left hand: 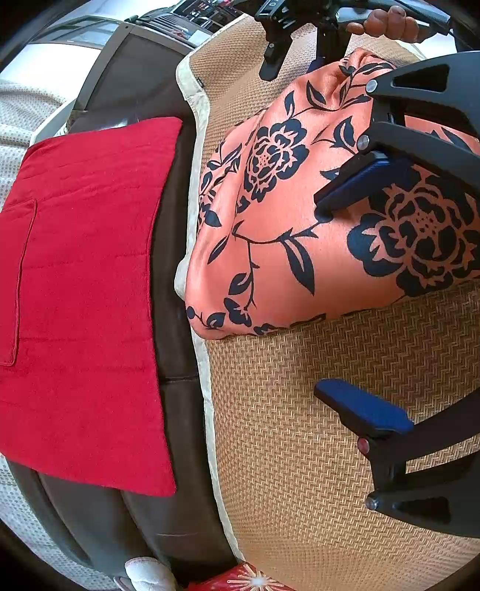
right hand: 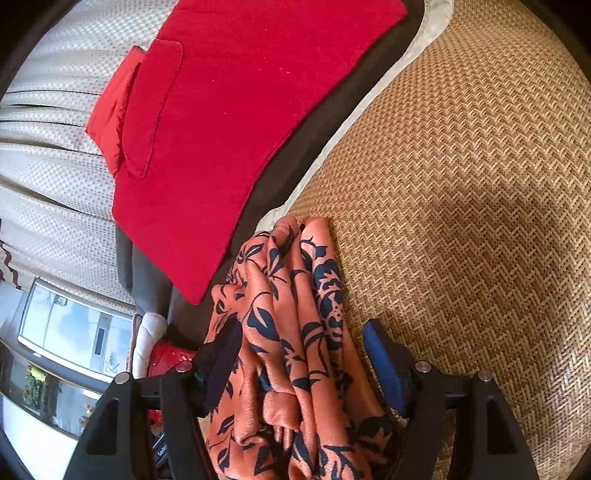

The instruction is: Fold small clothes

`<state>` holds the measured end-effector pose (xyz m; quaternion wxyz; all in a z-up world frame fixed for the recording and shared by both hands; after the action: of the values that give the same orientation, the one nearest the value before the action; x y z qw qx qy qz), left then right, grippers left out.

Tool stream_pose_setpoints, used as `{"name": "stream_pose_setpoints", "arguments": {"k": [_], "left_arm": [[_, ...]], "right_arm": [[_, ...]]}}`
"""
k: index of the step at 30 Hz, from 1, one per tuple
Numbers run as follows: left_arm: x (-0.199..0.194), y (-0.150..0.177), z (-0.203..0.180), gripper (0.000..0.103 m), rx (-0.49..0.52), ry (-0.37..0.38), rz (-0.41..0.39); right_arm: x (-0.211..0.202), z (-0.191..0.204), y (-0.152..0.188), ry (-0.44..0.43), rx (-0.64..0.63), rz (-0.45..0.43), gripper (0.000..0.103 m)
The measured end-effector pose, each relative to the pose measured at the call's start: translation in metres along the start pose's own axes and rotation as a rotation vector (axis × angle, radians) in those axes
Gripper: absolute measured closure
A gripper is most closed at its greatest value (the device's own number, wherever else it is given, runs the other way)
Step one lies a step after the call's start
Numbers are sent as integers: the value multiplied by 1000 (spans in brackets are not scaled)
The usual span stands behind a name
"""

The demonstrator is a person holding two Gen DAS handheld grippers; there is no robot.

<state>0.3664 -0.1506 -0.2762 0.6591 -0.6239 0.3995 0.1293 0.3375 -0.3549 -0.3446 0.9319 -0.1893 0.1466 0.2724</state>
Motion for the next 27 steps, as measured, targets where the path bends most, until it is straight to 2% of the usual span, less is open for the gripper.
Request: {"name": "stream_pose_setpoints", "arguments": {"k": [5,14,27], "left_arm": [[0,0,2,10,-1,-2,1],[3,-1,-3,10,2,2,1],[12,-4,-17,10,5,22,-2]], "right_arm": [[12,7,3,-2,4,11,30],[9,5,1,-30,28,15,30],[14,8,4,-23,10,34,29]]}}
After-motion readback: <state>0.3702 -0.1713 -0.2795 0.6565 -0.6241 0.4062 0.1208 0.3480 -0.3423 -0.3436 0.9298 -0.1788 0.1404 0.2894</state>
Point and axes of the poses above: each gripper's, at about its wrist camera, not at the fingertips, and x roughly the way its jaws point, z to its left, y to its underside, the point moved 7 cm from there along x, roughly the way its jaws point, and after that the axes turned 1 degree about -x, right-handed, at the moved point
